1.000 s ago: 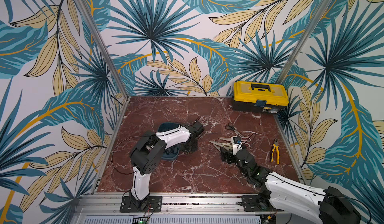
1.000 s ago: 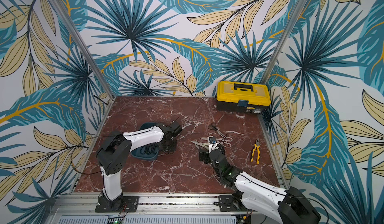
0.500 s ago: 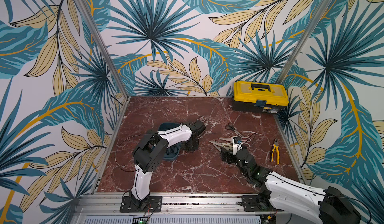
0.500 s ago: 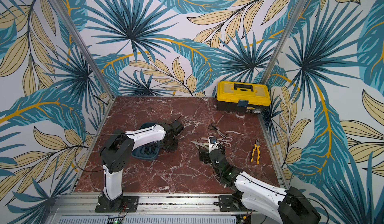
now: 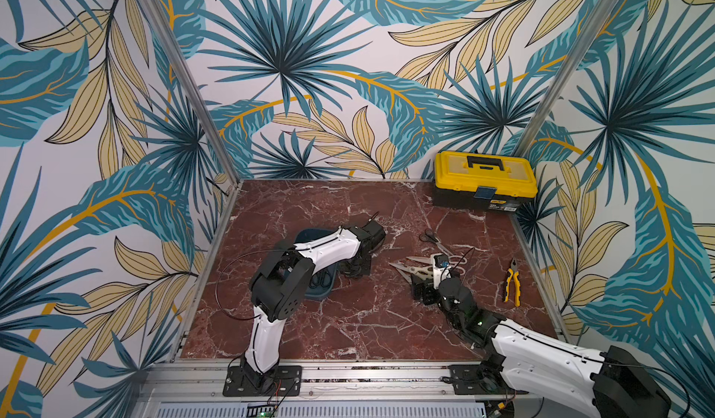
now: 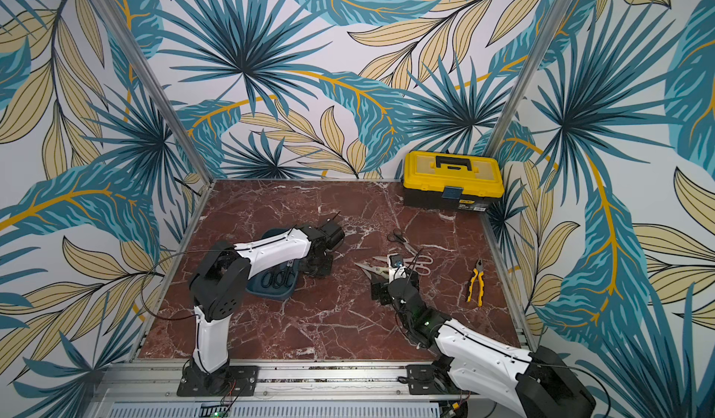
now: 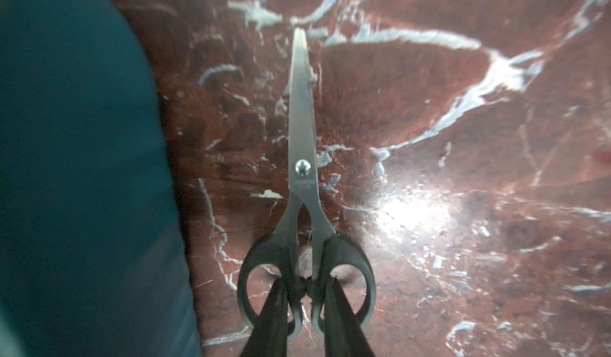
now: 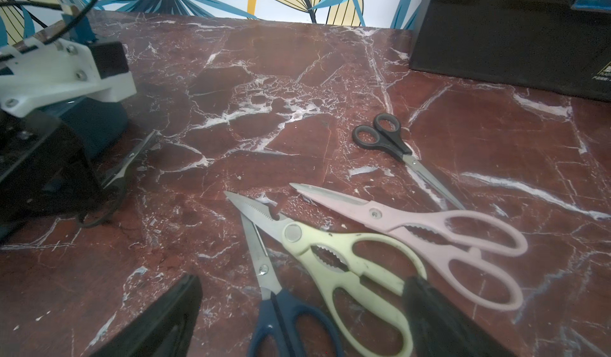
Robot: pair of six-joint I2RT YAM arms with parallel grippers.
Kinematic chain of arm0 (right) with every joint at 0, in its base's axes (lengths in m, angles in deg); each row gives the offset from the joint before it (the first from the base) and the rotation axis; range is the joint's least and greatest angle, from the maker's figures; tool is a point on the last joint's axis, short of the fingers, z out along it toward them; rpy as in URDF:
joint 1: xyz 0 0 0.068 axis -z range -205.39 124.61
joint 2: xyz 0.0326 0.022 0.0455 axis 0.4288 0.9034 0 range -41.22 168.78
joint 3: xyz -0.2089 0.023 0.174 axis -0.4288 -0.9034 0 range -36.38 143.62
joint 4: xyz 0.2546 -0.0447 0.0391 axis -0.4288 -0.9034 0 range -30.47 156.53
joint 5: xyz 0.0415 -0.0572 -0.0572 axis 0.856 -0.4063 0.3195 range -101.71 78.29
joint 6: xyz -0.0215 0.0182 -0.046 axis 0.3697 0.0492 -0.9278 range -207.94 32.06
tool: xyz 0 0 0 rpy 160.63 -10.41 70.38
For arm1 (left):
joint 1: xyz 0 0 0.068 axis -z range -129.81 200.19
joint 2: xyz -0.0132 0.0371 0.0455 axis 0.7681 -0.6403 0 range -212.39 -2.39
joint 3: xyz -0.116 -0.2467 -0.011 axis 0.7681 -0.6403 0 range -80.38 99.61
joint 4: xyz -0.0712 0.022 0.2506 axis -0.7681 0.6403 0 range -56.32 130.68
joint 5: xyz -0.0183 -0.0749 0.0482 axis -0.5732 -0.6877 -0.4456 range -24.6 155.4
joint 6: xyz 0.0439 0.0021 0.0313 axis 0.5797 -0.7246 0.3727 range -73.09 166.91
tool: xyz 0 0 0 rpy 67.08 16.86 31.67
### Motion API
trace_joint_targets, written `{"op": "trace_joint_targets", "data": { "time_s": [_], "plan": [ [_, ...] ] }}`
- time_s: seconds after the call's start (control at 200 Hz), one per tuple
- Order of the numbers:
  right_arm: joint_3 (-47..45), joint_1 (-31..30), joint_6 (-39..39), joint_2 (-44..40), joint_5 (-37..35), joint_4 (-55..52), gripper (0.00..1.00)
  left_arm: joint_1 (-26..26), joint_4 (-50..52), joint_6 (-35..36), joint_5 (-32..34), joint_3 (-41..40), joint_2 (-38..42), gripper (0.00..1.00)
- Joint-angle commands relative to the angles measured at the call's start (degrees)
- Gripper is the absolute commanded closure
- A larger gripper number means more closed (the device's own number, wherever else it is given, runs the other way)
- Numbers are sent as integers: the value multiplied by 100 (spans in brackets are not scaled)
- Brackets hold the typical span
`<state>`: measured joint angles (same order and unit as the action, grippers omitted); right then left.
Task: Put the scissors into the storage box
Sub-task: Pick up the scissors from the center of the board, then place the scissors in the storage box.
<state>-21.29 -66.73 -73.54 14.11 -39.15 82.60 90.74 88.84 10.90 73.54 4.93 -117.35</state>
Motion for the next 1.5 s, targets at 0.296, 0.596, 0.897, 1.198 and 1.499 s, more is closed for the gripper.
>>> {"op": "trace_joint_targets", "data": {
  "time_s": [0.296, 0.596, 0.897, 1.198, 1.499],
  "plan": [
    [134, -7, 81, 57, -122, -142, 0, -85, 912, 194, 399, 786, 843, 99],
    [145, -7, 73, 74, -92, -141, 0, -768, 1293, 407, 768, -419, 2216, 97],
    [143, -5, 71, 66, -95, -140, 0, -1383, 523, 1208, 276, -1487, 2284, 96],
    [143, -5, 79, 57, -109, -149, 0, -1139, -108, 1272, -111, -1412, 1362, 93],
    [141, -5, 81, 55, -142, -149, 0, -720, -305, 1163, -164, -589, 687, 91]
  ]
}}
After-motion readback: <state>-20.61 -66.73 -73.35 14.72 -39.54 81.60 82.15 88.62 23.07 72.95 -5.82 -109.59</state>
